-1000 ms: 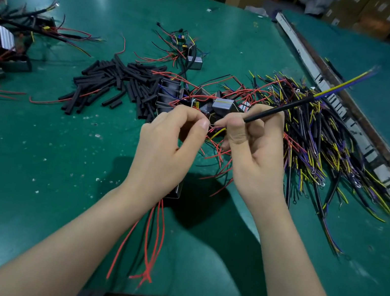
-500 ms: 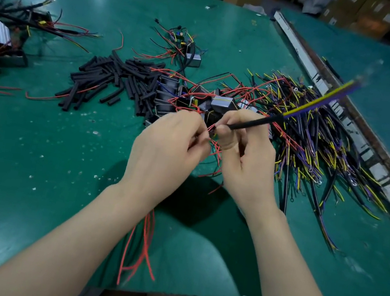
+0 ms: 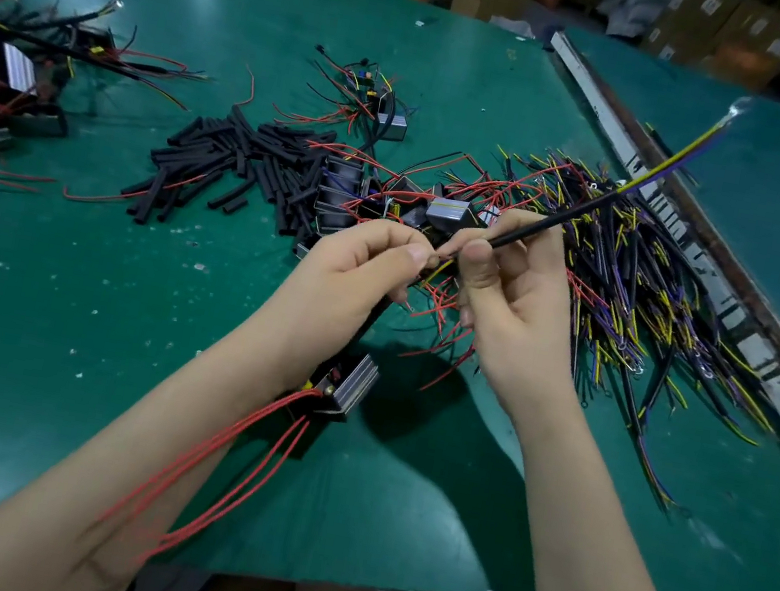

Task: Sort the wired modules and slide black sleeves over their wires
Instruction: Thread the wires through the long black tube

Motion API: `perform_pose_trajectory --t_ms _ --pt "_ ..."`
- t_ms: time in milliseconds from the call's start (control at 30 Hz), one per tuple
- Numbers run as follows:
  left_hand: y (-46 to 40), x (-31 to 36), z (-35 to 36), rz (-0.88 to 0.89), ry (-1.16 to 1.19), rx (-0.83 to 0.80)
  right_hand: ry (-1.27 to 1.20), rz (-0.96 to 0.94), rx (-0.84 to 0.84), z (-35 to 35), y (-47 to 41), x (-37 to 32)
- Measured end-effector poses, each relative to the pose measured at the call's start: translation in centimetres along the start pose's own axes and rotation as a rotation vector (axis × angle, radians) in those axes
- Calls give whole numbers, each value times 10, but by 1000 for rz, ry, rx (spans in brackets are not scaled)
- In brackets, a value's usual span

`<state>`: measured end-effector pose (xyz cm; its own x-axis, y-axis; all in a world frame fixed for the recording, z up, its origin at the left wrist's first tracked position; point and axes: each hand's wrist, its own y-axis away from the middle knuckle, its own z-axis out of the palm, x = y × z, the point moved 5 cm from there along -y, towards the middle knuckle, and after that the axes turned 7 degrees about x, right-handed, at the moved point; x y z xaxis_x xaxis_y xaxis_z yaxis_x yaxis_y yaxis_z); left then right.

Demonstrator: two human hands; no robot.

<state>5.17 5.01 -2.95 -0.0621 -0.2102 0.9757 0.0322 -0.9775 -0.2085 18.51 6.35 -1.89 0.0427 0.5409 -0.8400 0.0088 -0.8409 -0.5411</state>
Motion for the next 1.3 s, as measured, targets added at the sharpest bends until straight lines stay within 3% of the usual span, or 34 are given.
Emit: perform_pose_trajectory --t_ms 100,233,533,867,1100,1300 --pt "-2 -7 -1 -74 80 109 68 0 15 3 3 2" --pt "0 -9 -3 -11 25 212 168 -27 28 4 6 4" --pt "7 2 -6 294 -372 279 163 -68 110 1 5 0" --pt "9 3 -6 327 -566 352 194 -71 -7 5 5 4" --pt "4 2 -1 323 -740 199 548 -180 -45 3 10 1" --pt "3 9 1 404 -776 5 445 -108 -87 1 7 5"
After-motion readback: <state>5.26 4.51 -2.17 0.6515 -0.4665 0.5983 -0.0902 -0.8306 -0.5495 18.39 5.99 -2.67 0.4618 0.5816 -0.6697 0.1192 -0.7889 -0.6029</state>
